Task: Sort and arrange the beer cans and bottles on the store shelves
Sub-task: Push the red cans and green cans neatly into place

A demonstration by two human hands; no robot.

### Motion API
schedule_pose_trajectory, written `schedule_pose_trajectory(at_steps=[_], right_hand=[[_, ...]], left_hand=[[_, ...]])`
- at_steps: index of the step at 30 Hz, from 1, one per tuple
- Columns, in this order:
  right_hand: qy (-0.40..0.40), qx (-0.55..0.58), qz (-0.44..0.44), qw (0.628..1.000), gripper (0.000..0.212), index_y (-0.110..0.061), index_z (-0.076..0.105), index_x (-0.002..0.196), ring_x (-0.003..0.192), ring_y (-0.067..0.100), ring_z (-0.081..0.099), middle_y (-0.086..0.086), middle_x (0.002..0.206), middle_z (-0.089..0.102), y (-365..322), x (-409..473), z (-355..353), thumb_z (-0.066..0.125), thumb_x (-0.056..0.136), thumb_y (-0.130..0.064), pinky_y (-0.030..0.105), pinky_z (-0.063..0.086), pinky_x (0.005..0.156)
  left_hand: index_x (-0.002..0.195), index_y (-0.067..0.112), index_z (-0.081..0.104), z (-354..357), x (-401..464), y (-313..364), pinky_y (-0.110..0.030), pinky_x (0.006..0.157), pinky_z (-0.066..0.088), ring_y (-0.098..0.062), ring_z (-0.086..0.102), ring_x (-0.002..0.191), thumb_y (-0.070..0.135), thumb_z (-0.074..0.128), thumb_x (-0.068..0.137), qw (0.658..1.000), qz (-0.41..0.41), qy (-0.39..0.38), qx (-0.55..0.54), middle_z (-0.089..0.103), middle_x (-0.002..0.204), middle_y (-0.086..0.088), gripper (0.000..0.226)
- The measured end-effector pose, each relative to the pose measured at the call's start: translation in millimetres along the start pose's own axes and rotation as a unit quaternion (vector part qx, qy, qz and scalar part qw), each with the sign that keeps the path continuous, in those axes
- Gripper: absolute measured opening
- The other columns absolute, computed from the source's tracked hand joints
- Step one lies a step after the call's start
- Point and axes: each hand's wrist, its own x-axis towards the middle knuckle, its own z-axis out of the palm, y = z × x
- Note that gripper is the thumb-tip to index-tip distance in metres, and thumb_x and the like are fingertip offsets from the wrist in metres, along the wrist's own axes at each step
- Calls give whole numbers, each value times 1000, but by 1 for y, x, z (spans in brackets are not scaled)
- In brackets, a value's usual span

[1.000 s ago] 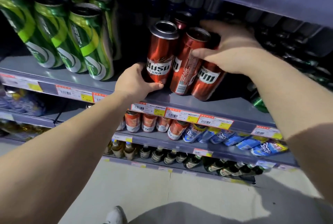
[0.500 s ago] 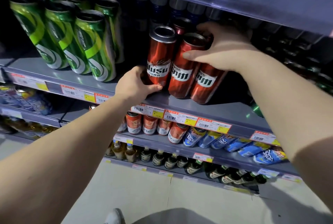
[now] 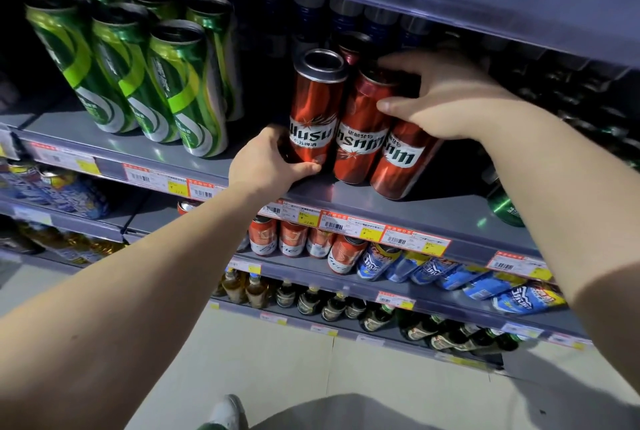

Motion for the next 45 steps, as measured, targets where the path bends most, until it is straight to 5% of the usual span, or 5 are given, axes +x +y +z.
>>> schedule_pose_trajectory(at_steps=[11,17,29,37,45], right_hand=[[-11,11,-14,1000,56,-44,39,140,109,2,37,-15,148,39,6,-3,-2,63,90,-37,21,31,88],[122,-46,150,980,77,-33,51,119,91,20,53,-4,114,59,29,-20,1,67,59,-78,32,42,75],[154,129,45,979,43,-25,67,117,99,-1,50,-20,107,53,47,-28,8,80,76,-27,-8,27,75],[239,246,46,938,24,-35,67,92,86,-10,57,-15,104,62,50,-40,31,82,73,-27,7,43,83],[296,273,59,913,23,-15,71,94,107,19,56,0,113,48,44,-41,47,80,74,-22,36,46,96]], left_hand=[[118,20,52,3,-1,4,-29,69,37,-13,56,87,65,81,57,1000,-24,16,6,57,97,13,80],[117,22,50,6,-1,4,-30,69,37,-21,62,98,66,81,56,999,-26,25,15,65,110,6,82],[125,19,51,6,-2,0,-32,74,43,-23,63,103,60,82,62,999,-2,28,29,66,115,2,81],[121,23,54,6,-2,0,-30,76,44,-17,64,98,58,82,62,999,-10,37,23,68,108,8,74],[120,21,54,4,-3,2,-29,74,41,-16,61,95,56,82,64,999,-7,33,25,64,102,10,72]])
